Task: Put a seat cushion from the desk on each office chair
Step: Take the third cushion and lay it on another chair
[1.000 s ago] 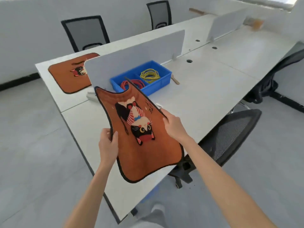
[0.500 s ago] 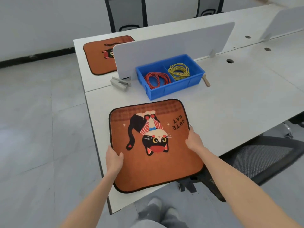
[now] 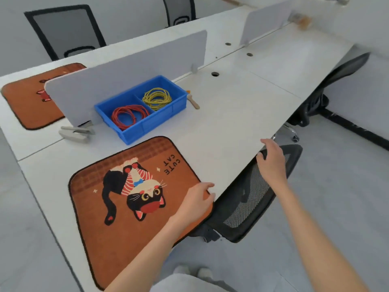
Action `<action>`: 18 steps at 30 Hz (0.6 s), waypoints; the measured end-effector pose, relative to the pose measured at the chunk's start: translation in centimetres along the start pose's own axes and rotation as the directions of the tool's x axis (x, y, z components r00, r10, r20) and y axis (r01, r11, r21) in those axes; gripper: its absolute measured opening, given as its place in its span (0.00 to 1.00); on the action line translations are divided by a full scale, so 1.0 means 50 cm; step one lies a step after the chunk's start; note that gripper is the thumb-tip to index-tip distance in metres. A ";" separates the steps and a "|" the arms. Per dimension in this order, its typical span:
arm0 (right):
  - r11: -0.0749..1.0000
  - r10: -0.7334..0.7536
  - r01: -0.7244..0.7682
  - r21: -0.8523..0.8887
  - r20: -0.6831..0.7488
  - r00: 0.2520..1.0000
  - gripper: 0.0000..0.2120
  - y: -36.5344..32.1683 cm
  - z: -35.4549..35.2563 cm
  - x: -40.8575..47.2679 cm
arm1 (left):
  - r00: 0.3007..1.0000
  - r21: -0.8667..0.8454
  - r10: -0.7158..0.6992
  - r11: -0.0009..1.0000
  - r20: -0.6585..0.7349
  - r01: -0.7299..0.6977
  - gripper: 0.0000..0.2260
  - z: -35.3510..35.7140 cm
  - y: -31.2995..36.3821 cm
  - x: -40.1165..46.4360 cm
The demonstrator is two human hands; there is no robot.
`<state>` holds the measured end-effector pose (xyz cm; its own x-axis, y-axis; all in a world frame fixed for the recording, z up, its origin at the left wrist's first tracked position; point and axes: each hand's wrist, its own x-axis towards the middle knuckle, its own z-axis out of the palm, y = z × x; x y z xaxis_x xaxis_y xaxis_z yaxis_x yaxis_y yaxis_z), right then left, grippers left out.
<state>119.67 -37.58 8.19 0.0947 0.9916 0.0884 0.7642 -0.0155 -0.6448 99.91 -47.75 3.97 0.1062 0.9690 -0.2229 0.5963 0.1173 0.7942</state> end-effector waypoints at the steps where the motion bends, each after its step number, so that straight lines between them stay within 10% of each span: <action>1: 0.997 0.072 -0.070 0.017 -0.091 0.993 0.20 0.028 -0.026 -0.010 | 0.994 0.024 0.042 0.999 0.097 -0.045 0.20 0.024 0.026 0.005; 5: 0.828 0.526 -0.494 0.267 -0.059 0.849 0.19 0.134 -0.045 -0.050 | 0.919 0.080 0.089 0.988 0.384 -0.129 0.32 0.108 0.076 0.001; 11: 0.065 0.649 -0.658 0.750 0.470 0.599 0.06 0.171 -0.004 -0.098 | 0.883 0.120 0.078 0.981 0.463 -0.149 0.40 0.179 0.095 0.025; 18: 0.016 0.622 -0.653 0.757 0.504 0.599 0.09 0.171 -0.008 -0.094 | 0.904 0.110 0.055 0.988 0.425 -0.112 0.35 0.208 0.098 0.042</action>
<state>126.00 -42.40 2.56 0.2110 0.6493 -0.7306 -0.5329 -0.5502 -0.6429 111.33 -47.38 1.54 0.4670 0.7897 -0.3978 0.6646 -0.0167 0.7471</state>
